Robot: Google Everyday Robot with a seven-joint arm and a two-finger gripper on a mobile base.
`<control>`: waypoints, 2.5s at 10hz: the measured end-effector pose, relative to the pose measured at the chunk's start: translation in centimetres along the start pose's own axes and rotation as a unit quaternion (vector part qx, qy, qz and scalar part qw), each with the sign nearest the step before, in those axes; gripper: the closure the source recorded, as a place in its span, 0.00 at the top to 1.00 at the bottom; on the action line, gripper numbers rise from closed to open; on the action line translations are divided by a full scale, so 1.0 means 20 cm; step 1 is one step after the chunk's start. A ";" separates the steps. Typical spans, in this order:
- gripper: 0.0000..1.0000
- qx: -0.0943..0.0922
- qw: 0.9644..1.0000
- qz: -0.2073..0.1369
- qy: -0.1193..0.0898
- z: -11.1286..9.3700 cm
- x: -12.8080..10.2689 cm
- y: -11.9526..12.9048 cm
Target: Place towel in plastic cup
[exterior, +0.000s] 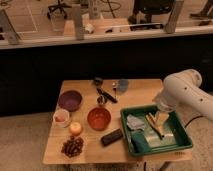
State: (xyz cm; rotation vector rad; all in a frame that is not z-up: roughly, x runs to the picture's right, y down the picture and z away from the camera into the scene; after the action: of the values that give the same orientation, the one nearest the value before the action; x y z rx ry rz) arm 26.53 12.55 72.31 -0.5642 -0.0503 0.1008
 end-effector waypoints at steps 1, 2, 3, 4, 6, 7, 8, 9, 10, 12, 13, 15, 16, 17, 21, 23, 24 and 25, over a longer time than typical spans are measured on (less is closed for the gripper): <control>0.56 -0.004 1.000 0.002 -0.004 0.04 -0.01 0.00; 0.52 -0.006 1.000 0.004 -0.007 0.06 -0.01 0.00; 0.50 -0.009 1.000 0.005 -0.010 0.09 -0.02 0.00; 0.50 -0.012 1.000 0.007 -0.013 0.11 -0.02 0.00; 0.50 -0.019 1.000 0.009 -0.019 0.17 -0.04 0.00; 0.50 -0.021 0.999 0.010 -0.021 0.18 -0.05 0.00; 0.50 -0.024 0.999 0.010 -0.028 0.20 -0.06 0.01; 0.50 -0.028 0.999 0.007 -0.037 0.23 -0.08 0.02; 0.50 -0.029 0.999 0.005 -0.042 0.24 -0.09 0.02; 0.50 -0.034 0.998 -0.004 -0.056 0.28 -0.15 0.04; 0.50 -0.034 0.998 -0.008 -0.061 0.30 -0.18 0.04; 0.50 -0.028 0.997 -0.014 -0.068 0.34 -0.22 0.04; 0.50 -0.023 0.997 -0.016 -0.069 0.36 -0.23 0.03; 0.50 -0.020 0.997 -0.016 -0.068 0.38 -0.23 0.02; 0.62 -0.009 0.998 -0.005 -0.066 0.48 -0.22 -0.01; 0.73 -0.010 0.998 -0.001 -0.069 0.53 -0.23 -0.01; 0.74 -0.012 0.998 0.000 -0.070 0.56 -0.24 0.00; 0.74 -0.014 0.997 0.001 -0.070 0.58 -0.25 0.01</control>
State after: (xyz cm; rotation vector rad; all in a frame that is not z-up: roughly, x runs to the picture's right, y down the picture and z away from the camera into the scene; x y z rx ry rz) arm 20.66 18.30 81.89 -0.5848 -0.1887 0.1410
